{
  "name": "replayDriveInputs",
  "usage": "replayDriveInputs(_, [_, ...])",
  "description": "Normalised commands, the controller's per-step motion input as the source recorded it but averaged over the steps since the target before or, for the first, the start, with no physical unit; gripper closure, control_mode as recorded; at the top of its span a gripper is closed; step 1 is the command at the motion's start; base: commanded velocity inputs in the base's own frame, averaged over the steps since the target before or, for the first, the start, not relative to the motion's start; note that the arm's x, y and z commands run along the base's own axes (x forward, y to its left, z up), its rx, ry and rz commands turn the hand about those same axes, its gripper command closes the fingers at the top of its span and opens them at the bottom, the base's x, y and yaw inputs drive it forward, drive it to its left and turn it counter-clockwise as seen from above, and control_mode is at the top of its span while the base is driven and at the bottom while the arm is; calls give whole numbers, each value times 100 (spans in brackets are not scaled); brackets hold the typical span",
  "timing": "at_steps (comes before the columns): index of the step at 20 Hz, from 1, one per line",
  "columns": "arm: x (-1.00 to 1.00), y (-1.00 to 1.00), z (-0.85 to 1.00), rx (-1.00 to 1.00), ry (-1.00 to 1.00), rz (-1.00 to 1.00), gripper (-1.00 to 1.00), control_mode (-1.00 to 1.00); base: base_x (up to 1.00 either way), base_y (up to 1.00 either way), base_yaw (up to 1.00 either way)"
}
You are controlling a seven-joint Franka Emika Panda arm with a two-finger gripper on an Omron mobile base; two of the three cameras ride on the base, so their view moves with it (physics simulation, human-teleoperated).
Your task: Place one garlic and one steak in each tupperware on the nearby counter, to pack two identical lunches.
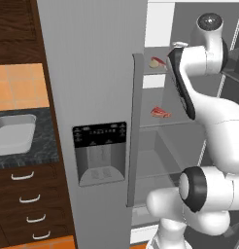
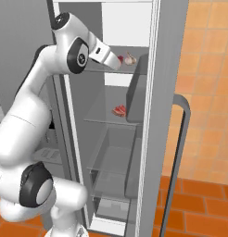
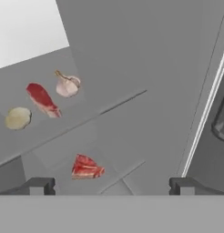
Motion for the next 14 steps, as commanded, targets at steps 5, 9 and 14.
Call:
replayDriveInputs(5, [61, -7, 0, 0, 0, 0, -100, -100, 0, 0, 0])
replayDriveInputs(9, [54, 0, 0, 0, 0, 2, -100, -100, 0, 0, 0])
replayDriveInputs(14, [44, -3, -13, 0, 0, 5, -100, -100, 0, 0, 0])
